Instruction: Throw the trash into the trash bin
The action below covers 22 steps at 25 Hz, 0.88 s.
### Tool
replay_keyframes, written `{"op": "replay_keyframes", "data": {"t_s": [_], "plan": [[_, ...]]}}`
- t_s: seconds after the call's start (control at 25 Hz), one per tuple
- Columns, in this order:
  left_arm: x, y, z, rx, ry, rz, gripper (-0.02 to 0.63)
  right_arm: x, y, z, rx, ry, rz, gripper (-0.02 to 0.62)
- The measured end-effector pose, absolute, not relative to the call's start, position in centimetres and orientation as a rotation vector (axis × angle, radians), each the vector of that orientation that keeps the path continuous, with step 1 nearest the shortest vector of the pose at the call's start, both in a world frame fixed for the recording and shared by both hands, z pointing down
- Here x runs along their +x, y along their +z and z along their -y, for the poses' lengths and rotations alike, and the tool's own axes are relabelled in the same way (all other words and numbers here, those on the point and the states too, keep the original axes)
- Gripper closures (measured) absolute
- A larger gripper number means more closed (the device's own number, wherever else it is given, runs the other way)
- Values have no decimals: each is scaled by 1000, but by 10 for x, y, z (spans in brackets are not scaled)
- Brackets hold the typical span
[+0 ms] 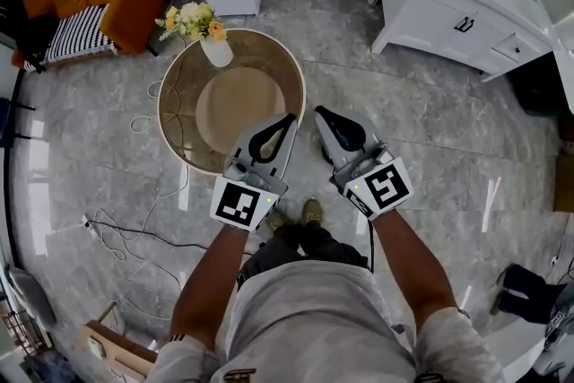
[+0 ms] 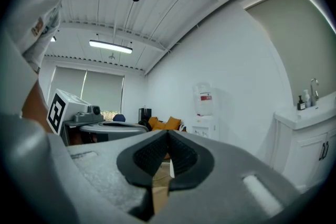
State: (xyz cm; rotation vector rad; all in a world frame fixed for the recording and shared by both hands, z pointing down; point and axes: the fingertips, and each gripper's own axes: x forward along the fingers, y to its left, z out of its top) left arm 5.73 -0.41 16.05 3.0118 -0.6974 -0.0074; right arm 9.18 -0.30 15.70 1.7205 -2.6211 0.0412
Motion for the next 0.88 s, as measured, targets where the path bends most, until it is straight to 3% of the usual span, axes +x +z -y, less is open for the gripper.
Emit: {"op": "replay_keyframes", "data": {"t_s": [0.88], "plan": [[30, 111, -11, 3027, -119, 691, 606, 55, 123, -15, 1679, 2, 2656, 595]]}}
